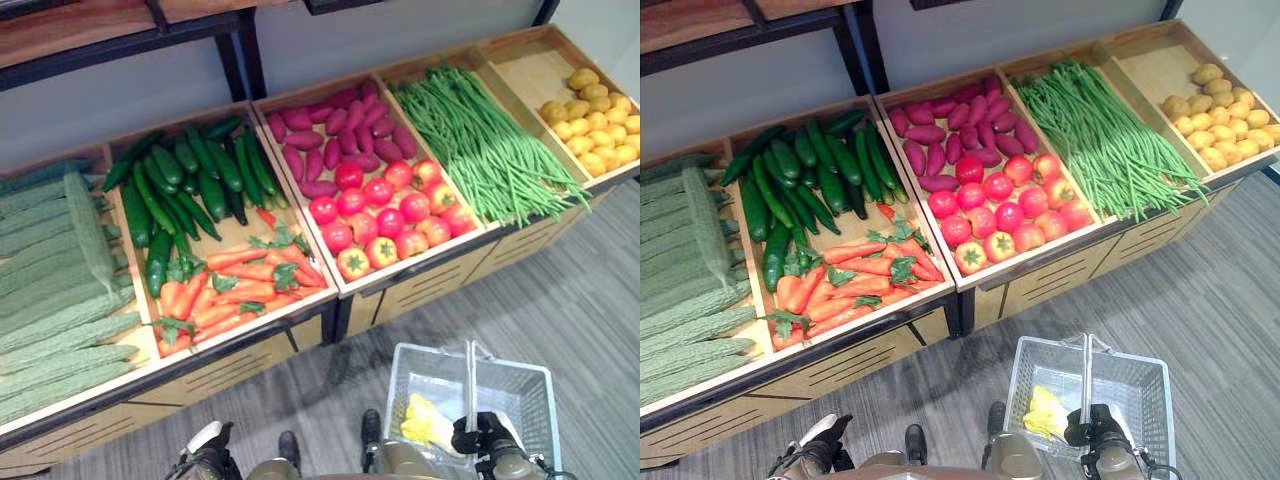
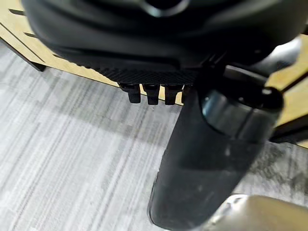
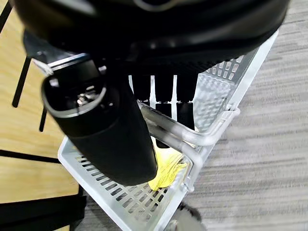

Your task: Get the vegetables into the basket

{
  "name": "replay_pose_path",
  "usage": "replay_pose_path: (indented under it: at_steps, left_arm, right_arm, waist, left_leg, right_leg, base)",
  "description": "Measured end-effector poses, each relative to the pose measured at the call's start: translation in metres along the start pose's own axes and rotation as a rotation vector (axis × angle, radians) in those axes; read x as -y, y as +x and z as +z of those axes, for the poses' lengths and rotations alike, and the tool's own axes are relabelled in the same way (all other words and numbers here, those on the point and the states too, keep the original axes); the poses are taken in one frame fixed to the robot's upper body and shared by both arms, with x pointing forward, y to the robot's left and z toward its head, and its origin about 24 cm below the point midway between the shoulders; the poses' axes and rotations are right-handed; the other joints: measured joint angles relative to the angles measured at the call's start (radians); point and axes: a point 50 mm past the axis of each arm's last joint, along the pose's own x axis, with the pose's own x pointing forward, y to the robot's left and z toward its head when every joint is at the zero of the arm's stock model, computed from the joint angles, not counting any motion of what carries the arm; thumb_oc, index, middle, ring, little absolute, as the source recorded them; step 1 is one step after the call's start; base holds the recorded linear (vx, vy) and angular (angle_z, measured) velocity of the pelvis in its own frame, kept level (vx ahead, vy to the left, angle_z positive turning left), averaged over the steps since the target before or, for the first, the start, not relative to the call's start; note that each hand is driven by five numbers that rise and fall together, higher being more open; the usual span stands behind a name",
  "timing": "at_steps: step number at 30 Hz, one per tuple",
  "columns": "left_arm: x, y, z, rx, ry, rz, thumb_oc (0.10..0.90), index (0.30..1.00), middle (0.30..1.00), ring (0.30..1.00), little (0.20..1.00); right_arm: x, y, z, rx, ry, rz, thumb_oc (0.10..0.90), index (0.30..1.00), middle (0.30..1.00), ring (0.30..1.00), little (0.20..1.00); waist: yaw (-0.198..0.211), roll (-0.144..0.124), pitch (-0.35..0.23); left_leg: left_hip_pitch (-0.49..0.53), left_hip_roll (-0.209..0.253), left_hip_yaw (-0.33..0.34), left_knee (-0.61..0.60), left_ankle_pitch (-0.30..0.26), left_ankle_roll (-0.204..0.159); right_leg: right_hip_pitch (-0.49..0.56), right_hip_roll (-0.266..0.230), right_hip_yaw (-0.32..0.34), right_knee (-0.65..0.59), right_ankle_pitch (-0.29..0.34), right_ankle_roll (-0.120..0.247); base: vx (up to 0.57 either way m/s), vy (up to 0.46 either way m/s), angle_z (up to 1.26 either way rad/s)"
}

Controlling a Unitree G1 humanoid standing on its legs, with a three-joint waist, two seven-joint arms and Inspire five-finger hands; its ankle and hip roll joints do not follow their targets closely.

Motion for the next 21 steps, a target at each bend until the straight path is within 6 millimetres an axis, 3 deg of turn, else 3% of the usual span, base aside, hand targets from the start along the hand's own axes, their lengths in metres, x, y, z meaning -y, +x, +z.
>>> replay_pose_path:
  at_steps: [4,5,7,9,10,11,12,14,16,18,21]
  left_arm:
    - [-0.004,0.001,0.0,0.0,0.003,0.009,0.9,1.0,1.0,1.0,1.0]
    - [-0.006,0.001,0.0,0.001,0.005,0.012,0.9,1.0,1.0,1.0,1.0]
    - [-0.011,0.002,-0.002,-0.003,0.01,0.024,0.9,1.0,1.0,1.0,1.0]
    - [-0.019,0.003,-0.009,-0.016,0.017,0.041,0.9,1.0,1.0,1.0,1.0]
    - [-0.022,0.003,-0.013,-0.03,0.014,0.047,0.9,1.0,1.0,1.0,1.0]
    - [-0.025,0.003,-0.017,-0.052,-0.002,0.053,0.9,1.0,1.0,1.0,1.0]
    - [-0.021,0.001,-0.023,-0.069,-0.01,0.043,0.9,1.0,1.0,1.0,1.0]
    - [-0.011,-0.001,-0.024,-0.077,-0.065,0.024,0.9,1.0,1.0,1.0,1.0]
    - [0.004,-0.005,-0.028,-0.104,-0.134,-0.008,0.9,1.0,1.0,1.0,1.0]
    - [0.012,-0.007,-0.03,-0.136,-0.234,-0.022,0.9,1.0,1.0,1.0,1.0]
    - [0.019,-0.009,-0.034,-0.225,-0.529,-0.005,0.9,1.0,1.0,1.0,1.0]
  right_arm:
    - [-0.004,0.001,0.002,-0.008,0.004,0.011,0.4,0.3,0.3,0.3,0.3]
    - [-0.004,0.003,0.006,-0.009,0.006,0.008,0.4,0.3,0.3,0.3,0.3]
    - [-0.008,0.002,0.005,-0.01,0.01,0.018,0.4,0.3,0.3,0.3,0.3]
    - [-0.019,0.0,0.005,-0.015,0.017,0.044,0.4,0.3,0.3,0.3,0.3]
    - [-0.025,-0.001,0.003,-0.024,0.018,0.06,0.4,0.3,0.3,0.3,0.3]
    - [-0.032,-0.003,0.003,-0.021,0.011,0.079,0.4,0.3,0.3,0.3,0.3]
    - [-0.036,-0.004,0.002,-0.028,0.015,0.088,0.4,0.3,0.3,0.3,0.3]
    - [-0.036,-0.004,-0.002,-0.044,0.012,0.087,0.4,0.3,0.3,0.3,0.3]
    - [-0.036,-0.005,-0.005,-0.055,0.011,0.093,0.4,0.3,0.3,0.3,0.3]
    - [-0.034,-0.006,-0.01,-0.075,0.021,0.089,0.4,0.3,0.3,0.3,0.3]
    - [-0.028,-0.006,-0.019,-0.111,0.031,0.071,0.4,0.3,0.3,0.3,0.3]
  waist:
    - [0.015,-0.008,-0.005]
    - [0.009,-0.008,-0.005]
    - [0.007,-0.025,-0.018]
    - [0.011,-0.054,-0.037]
    - [0.014,-0.068,-0.046]
    - [0.015,-0.085,-0.055]
    - [0.015,-0.092,-0.065]
    - [0.021,-0.062,-0.06]
    - [0.02,-0.03,-0.066]
    - [0.019,-0.016,-0.072]
    - [0.019,-0.002,-0.081]
  left_leg:
    - [0.01,-0.02,-0.003,-0.002,-0.009,0.018]
    - [0.019,-0.019,-0.021,-0.002,-0.009,0.024]
    - [0.023,-0.019,-0.039,-0.001,-0.009,0.027]
    - [0.019,-0.023,-0.052,-0.002,-0.009,0.027]
    - [0.014,-0.021,-0.064,-0.003,-0.007,0.024]
    - [0.006,-0.021,-0.075,-0.003,-0.004,0.018]
    - [0.009,-0.01,-0.085,-0.003,-0.005,0.006]
    - [0.011,0.028,-0.094,-0.002,-0.001,0.0]
    - [0.016,0.066,-0.098,0.004,0.002,-0.005]
    - [0.015,0.085,-0.099,0.016,0.002,-0.006]
    - [0.014,0.102,-0.099,0.024,0.008,-0.015]
  right_leg:
    - [-0.012,-0.021,0.016,0.054,-0.015,0.021]
    - [-0.044,-0.022,0.079,0.15,-0.031,0.04]
    - [-0.07,-0.031,0.155,0.207,-0.065,0.06]
    - [-0.066,-0.033,0.235,0.184,-0.075,0.075]
    - [-0.054,-0.044,0.242,0.127,-0.074,0.074]
    - [-0.032,-0.06,0.234,0.02,-0.045,0.076]
    - [-0.001,-0.068,0.221,-0.065,0.023,0.097]
    - [0.06,-0.029,0.183,-0.151,0.062,0.071]
    - [0.077,0.009,0.173,-0.163,0.061,0.048]
    - [0.086,0.026,0.164,-0.168,0.051,0.033]
    - [0.091,0.046,0.157,-0.168,0.04,0.022]
  base:
    - [0.0,0.099,0.05]
    - [0.02,0.001,0.31]
    - [0.02,-0.042,0.39]
    - [0.02,-0.079,0.22]
    - [0.04,-0.118,0.24]
    - [0.03,-0.185,0.28]
    - [0.04,-0.243,0.34]
    - [0.06,-0.196,0.2]
    - [0.09,-0.197,0.05]
    - [0.05,-0.151,0.06]
    - [0.03,-0.072,0.06]
